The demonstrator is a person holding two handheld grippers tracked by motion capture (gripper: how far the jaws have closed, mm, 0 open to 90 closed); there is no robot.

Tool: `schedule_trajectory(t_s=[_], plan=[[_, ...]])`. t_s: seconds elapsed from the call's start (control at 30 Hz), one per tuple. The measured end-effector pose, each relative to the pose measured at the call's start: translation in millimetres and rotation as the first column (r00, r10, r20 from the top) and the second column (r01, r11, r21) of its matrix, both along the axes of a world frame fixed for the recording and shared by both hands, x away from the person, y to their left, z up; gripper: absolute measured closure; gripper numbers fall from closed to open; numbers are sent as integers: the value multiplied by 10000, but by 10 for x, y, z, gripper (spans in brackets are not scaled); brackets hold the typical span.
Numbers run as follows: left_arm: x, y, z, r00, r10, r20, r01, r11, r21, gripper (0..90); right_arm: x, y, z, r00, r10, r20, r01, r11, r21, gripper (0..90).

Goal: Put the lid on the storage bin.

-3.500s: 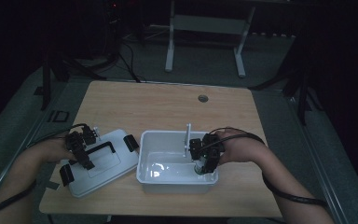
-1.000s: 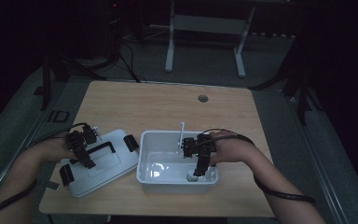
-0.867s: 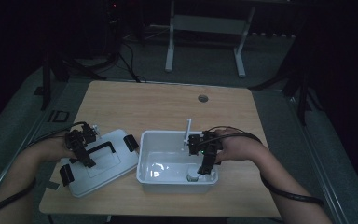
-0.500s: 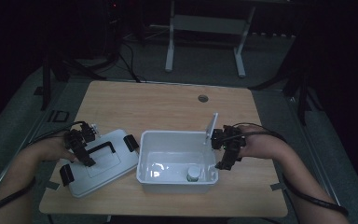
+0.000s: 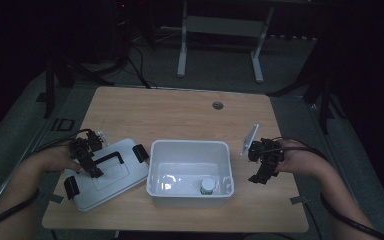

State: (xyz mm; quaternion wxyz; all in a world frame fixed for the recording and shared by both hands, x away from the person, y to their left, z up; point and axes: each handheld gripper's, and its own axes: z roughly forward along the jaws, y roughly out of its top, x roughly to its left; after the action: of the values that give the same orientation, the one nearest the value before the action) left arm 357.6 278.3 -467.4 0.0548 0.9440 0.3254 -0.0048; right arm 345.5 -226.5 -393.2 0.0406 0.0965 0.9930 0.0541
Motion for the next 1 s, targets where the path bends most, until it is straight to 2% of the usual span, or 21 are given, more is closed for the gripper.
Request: schedule_trajectory(t_s=[0.1,0.17,0.27,0.47,0.53,0.7,0.87,0.93,1.0], plan=[[3,14,-8,10000,-38,20,39,9999,-97,142,16,-51,-75,9999,-92,90,92,10000,-12,152],[4,21,-16,10000,-80,58,80,9999,-67,142,49,-113,-177,9996,-287,53,285,9992,265,152],[-2,25,-13,9997,-226,28,226,9996,-170,156,84,-165,-310,9996,-258,88,255,9991,338,152],[-12,25,14,9992,-386,50,388,9989,-253,210,147,-266,-537,9988,-407,-283,406,9992,-37,152],[-12,27,20,9990,-436,116,439,9987,-270,245,156,-299,-569,9977,-538,-424,532,9985,-159,152],[-14,15,-10,9976,-678,112,681,9972,-310,386,165,-355,-601,9964,-751,-396,743,9970,-211,152],[-10,-2,-38,9967,-806,2,806,9965,-227,534,127,-343,-613,9965,-689,-476,677,9974,-265,152],[-3,-13,-35,9949,-1000,-119,998,9948,-182,555,126,-336,-604,9969,-655,-437,646,9977,-210,152],[6,-20,-42,9946,-1035,-77,1036,9944,199,556,130,-333,-600,9963,-741,-443,734,9972,-170,153]])
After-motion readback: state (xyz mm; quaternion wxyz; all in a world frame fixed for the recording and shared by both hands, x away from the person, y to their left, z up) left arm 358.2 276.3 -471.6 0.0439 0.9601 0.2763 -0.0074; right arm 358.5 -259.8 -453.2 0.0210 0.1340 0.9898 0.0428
